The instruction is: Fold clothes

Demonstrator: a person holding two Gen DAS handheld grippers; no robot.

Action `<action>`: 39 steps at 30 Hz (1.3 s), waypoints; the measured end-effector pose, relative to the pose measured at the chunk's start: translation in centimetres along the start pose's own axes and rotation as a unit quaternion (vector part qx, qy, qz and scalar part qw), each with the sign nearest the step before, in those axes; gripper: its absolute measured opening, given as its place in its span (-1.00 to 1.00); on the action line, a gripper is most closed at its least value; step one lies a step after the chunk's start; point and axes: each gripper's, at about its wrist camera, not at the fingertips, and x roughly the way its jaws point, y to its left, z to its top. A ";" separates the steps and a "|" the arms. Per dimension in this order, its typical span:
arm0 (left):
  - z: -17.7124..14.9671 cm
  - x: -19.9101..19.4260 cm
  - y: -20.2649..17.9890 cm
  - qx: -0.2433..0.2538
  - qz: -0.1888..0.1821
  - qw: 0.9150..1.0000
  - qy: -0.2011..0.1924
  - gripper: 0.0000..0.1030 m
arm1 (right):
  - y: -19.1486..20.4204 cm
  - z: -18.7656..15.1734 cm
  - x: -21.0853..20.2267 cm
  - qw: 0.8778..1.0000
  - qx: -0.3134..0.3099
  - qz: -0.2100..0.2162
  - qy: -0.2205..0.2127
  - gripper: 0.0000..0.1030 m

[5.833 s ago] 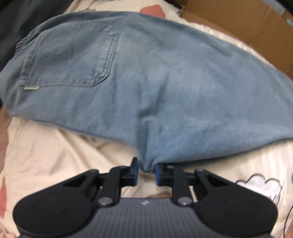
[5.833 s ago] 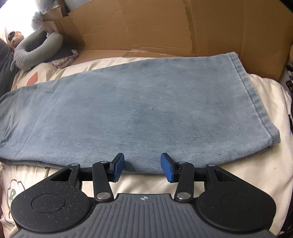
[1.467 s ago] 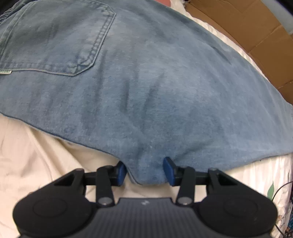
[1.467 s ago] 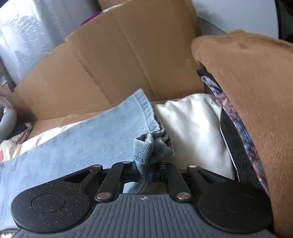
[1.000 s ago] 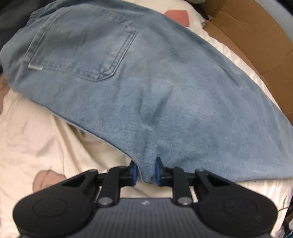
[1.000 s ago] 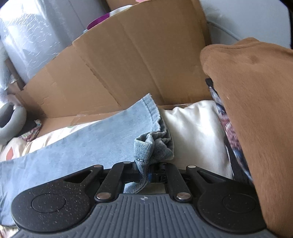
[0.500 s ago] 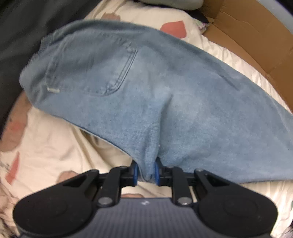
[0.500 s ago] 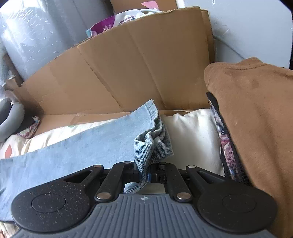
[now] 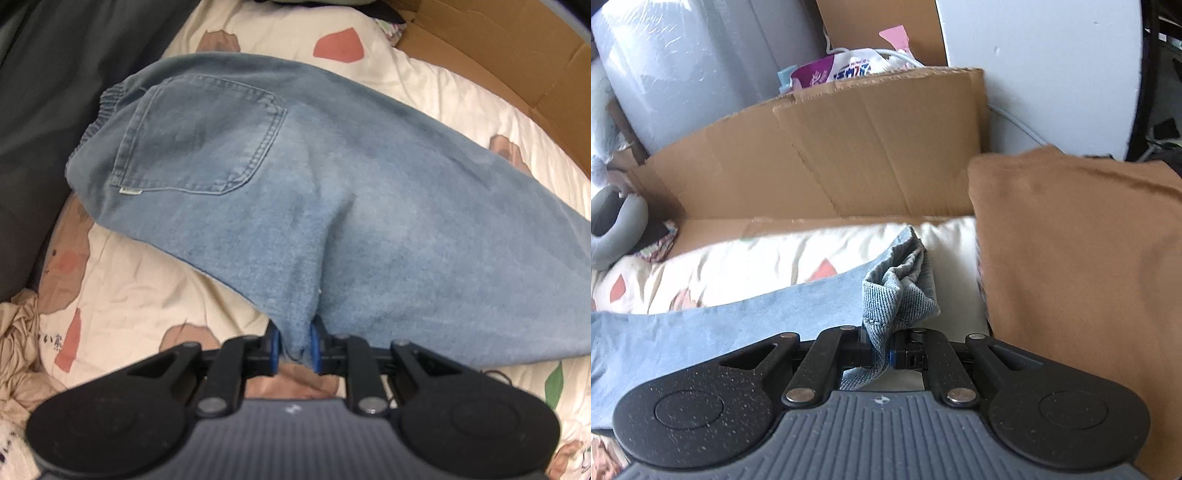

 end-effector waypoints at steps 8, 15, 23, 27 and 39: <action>-0.3 -0.8 0.0 0.000 0.010 1.000 0.003 -0.75 | -1.8 -4.5 -3.9 0.999 0.042 -0.001 0.017 -0.92; 0.0 -0.5 -0.5 0.012 0.011 1.000 0.013 -0.76 | -3.6 -8.2 -7.6 0.997 0.069 -0.008 0.018 -0.92; -0.1 -0.1 0.7 0.028 -0.006 0.999 0.014 -0.77 | -4.4 -12.6 -11.7 0.995 0.095 -0.036 0.007 -0.92; -0.3 -0.5 0.8 0.048 -0.008 0.999 0.011 -0.77 | -5.1 -14.5 -14.0 0.993 0.104 -0.047 0.006 -0.92; -0.4 -0.2 2.2 0.073 -0.033 0.997 0.014 -0.77 | -7.5 -19.0 -19.3 0.992 0.103 -0.076 0.016 -0.92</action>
